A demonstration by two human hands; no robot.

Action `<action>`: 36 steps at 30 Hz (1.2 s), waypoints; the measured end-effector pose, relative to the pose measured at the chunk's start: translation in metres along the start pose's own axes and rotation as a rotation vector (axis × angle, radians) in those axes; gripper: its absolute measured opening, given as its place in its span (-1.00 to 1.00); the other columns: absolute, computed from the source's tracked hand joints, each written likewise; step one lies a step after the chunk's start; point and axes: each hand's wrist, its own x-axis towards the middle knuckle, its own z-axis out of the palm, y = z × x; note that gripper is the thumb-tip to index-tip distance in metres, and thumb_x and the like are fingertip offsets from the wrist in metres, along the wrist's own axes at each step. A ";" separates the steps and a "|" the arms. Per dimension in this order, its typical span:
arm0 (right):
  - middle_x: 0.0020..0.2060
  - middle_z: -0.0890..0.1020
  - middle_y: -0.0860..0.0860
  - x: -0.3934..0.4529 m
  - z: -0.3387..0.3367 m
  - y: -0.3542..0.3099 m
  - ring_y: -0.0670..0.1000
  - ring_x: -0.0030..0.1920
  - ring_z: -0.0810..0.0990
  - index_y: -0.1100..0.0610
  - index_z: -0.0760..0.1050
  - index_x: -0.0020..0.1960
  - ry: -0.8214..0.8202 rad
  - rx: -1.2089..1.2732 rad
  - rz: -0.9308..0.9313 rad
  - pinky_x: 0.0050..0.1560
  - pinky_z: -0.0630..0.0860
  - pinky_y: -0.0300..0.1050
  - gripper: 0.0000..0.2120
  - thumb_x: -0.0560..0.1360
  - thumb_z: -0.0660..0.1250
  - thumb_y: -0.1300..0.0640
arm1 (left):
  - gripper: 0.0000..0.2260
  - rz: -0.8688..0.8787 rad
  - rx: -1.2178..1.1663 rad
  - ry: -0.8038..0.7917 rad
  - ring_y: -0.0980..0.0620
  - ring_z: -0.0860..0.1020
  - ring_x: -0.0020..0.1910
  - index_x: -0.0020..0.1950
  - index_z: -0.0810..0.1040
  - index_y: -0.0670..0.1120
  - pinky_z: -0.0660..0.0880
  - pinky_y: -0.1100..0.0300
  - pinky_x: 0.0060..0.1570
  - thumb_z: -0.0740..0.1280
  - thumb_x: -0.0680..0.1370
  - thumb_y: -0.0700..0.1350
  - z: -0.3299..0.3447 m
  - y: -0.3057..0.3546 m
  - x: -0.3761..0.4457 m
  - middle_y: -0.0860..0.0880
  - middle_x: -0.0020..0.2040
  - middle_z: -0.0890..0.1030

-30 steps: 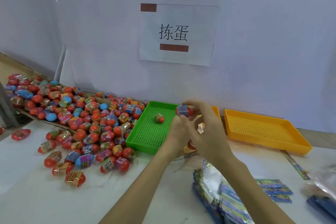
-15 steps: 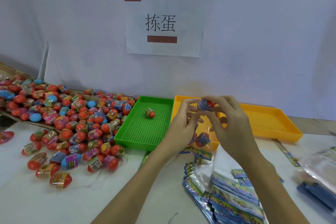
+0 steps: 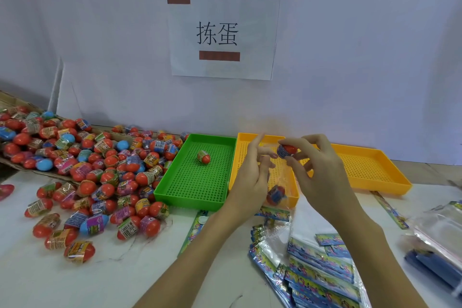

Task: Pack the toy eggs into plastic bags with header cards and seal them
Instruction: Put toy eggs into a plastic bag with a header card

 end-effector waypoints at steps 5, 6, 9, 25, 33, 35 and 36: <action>0.07 0.52 0.04 0.000 -0.005 0.001 -0.01 -0.12 0.58 0.00 0.65 0.27 -0.111 0.037 -0.020 -0.15 0.53 -0.27 -0.64 0.57 0.42 0.33 | -0.63 -0.007 0.014 0.008 0.21 0.43 -0.27 0.60 0.28 -0.03 0.37 0.36 -0.18 0.05 0.78 -0.13 0.004 -0.003 -0.001 0.07 -0.03 0.50; 0.06 0.53 0.03 0.000 -0.006 0.000 -0.01 -0.12 0.57 -0.03 0.65 0.26 -0.125 0.056 -0.029 -0.15 0.53 -0.25 -0.63 0.57 0.41 0.33 | -0.62 -0.012 0.031 0.008 0.22 0.45 -0.24 0.61 0.29 -0.04 0.37 0.37 -0.16 0.04 0.78 -0.12 0.004 -0.003 -0.001 0.10 -0.04 0.48; 0.00 0.55 -0.02 0.000 -0.006 -0.001 -0.04 -0.12 0.57 -0.06 0.65 0.26 -0.148 0.112 -0.045 -0.19 0.53 -0.19 -0.64 0.58 0.40 0.31 | -0.62 -0.014 0.042 0.009 0.18 0.47 -0.19 0.60 0.34 -0.07 0.39 0.37 -0.09 0.04 0.78 -0.10 0.005 -0.001 -0.003 0.07 -0.04 0.50; -0.17 0.48 -0.42 -0.002 -0.001 -0.004 -0.27 -0.08 0.42 -0.03 0.64 0.02 -0.274 -0.011 0.041 -0.11 0.29 -0.48 -0.92 0.58 0.45 0.14 | -0.75 0.053 0.032 0.040 0.18 0.62 0.11 0.28 0.52 -0.16 0.54 0.28 0.09 0.06 0.78 -0.19 0.003 0.004 -0.003 0.11 0.09 0.64; -0.02 0.63 -0.04 0.003 -0.008 -0.002 -0.08 -0.04 0.59 0.07 0.60 0.17 0.159 0.037 0.141 -0.11 0.50 -0.37 -0.80 0.56 0.45 0.06 | -0.82 -0.135 -0.239 0.176 0.02 0.70 0.13 0.23 0.51 -0.14 0.62 -0.02 0.18 0.12 0.77 -0.21 -0.002 0.001 0.004 0.00 0.12 0.72; -0.02 0.64 -0.12 0.002 -0.006 -0.001 -0.16 -0.01 0.62 0.01 0.57 0.19 0.094 0.182 0.374 -0.13 0.50 -0.40 -0.70 0.52 0.49 -0.05 | -0.84 -0.188 -0.343 0.188 -0.02 0.69 0.18 0.24 0.50 -0.14 0.62 -0.13 0.21 0.14 0.76 -0.20 -0.003 0.001 0.005 -0.02 0.15 0.73; -0.02 0.65 -0.15 0.002 -0.004 0.000 -0.18 0.00 0.63 0.00 0.58 0.19 0.006 0.284 0.499 -0.11 0.52 -0.37 -0.63 0.47 0.48 -0.14 | -0.85 -0.210 -0.399 0.186 -0.03 0.69 0.19 0.24 0.49 -0.15 0.62 -0.14 0.20 0.15 0.76 -0.20 -0.004 0.001 0.005 -0.03 0.15 0.73</action>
